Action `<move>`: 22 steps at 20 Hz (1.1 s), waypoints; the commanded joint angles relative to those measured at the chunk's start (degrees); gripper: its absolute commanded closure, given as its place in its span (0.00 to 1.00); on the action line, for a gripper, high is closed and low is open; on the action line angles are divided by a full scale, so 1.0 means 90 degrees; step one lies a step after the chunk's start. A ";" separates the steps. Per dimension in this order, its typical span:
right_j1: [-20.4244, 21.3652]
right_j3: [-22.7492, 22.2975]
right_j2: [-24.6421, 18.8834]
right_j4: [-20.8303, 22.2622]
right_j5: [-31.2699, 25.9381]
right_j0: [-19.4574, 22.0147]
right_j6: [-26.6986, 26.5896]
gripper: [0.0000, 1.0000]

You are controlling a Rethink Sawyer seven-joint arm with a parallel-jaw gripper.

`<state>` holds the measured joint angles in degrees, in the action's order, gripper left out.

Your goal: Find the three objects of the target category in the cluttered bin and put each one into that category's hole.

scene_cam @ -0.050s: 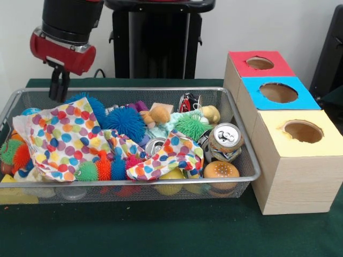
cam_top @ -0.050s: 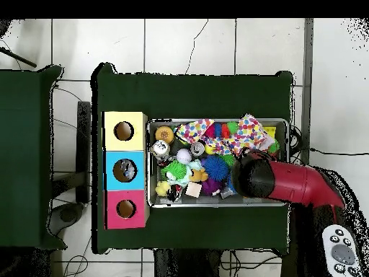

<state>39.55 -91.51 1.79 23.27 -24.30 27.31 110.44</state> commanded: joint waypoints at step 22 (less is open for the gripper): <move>-0.1093 -0.0192 -0.1683 0.0961 0.0842 0.0685 -0.0568 1.00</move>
<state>33.95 -91.43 -6.93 27.28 -19.58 31.93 110.44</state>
